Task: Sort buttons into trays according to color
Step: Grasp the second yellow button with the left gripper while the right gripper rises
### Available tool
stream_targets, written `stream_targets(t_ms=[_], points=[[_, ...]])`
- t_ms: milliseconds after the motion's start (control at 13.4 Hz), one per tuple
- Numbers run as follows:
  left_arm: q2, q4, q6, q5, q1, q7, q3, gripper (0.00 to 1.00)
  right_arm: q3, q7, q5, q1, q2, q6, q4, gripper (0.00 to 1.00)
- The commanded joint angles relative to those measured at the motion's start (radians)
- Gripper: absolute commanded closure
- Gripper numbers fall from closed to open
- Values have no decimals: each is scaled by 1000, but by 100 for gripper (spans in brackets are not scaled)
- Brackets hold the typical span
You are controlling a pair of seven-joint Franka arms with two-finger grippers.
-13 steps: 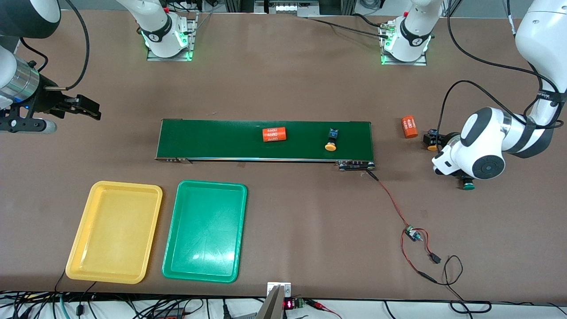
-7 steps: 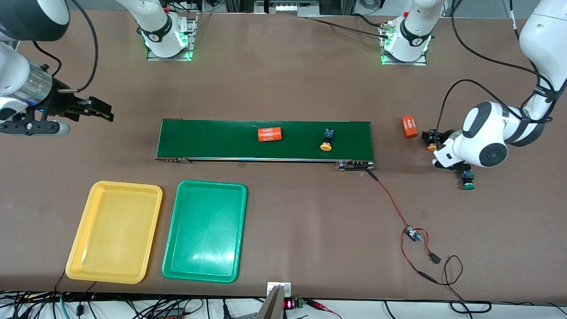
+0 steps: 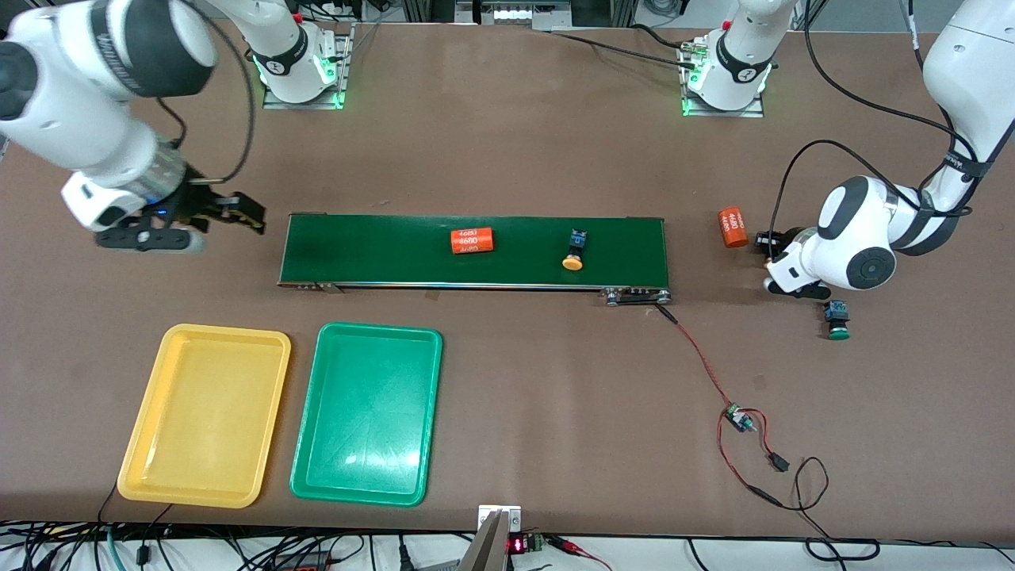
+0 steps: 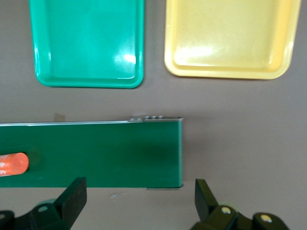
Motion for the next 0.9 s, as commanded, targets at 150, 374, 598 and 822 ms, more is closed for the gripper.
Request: stream_targets(t_ms=[150,374,598,822], points=[[-95,67,-107,15,7,11,-74,75,171,249,-2,-13,-88,81,-148,0],[-95,161,-251,-14,5,-35,-185,74,290,374,-6,-29,-91,152,-202,0],[-85,181,-269,-96,-6,-165,-297,72,408,407,-11,-58,-87,249,-254,0],[-45,230,-262,-196,-140,-267,-302,73,462,348,-12,-75,-74,252,-254,0]])
